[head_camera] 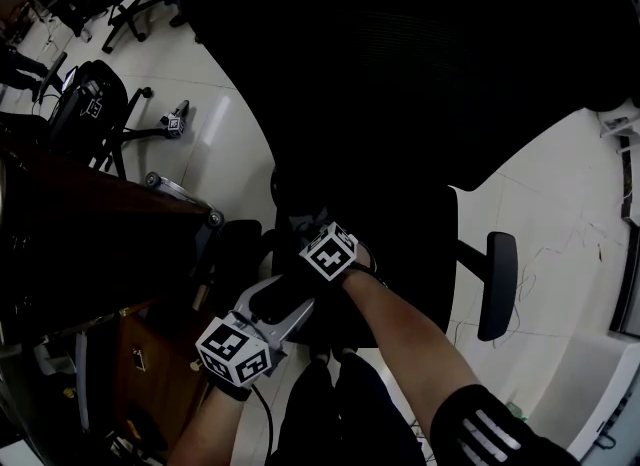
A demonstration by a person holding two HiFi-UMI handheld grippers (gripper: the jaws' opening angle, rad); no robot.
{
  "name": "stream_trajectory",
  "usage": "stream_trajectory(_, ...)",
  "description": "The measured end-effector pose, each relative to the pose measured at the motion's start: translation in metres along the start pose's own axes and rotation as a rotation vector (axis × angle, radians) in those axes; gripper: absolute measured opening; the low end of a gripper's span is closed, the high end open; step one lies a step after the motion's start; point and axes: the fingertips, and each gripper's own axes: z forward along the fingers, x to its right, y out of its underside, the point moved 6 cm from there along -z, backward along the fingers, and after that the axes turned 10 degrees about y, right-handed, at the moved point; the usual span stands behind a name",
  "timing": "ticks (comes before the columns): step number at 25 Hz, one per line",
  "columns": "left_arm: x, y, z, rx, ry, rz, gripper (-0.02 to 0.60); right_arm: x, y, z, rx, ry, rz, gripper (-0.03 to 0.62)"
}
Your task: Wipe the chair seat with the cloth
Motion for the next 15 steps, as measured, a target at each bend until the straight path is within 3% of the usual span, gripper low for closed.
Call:
stream_trajectory(6, 0.005, 0.007, 0.0, 0.003, 0.008, -0.01, 0.272, 0.002, 0.04, 0.012, -0.063, 0.012, -0.021, 0.041)
stream_trajectory(11, 0.016, 0.019, 0.015, -0.029, 0.051, -0.023, 0.272, 0.041, 0.103, -0.017, -0.152, 0.099, -0.012, 0.04)
stream_trajectory(15, 0.032, 0.027, 0.034, -0.061, 0.094, -0.027, 0.272, 0.084, 0.163, -0.057, -0.241, 0.195, 0.073, 0.04)
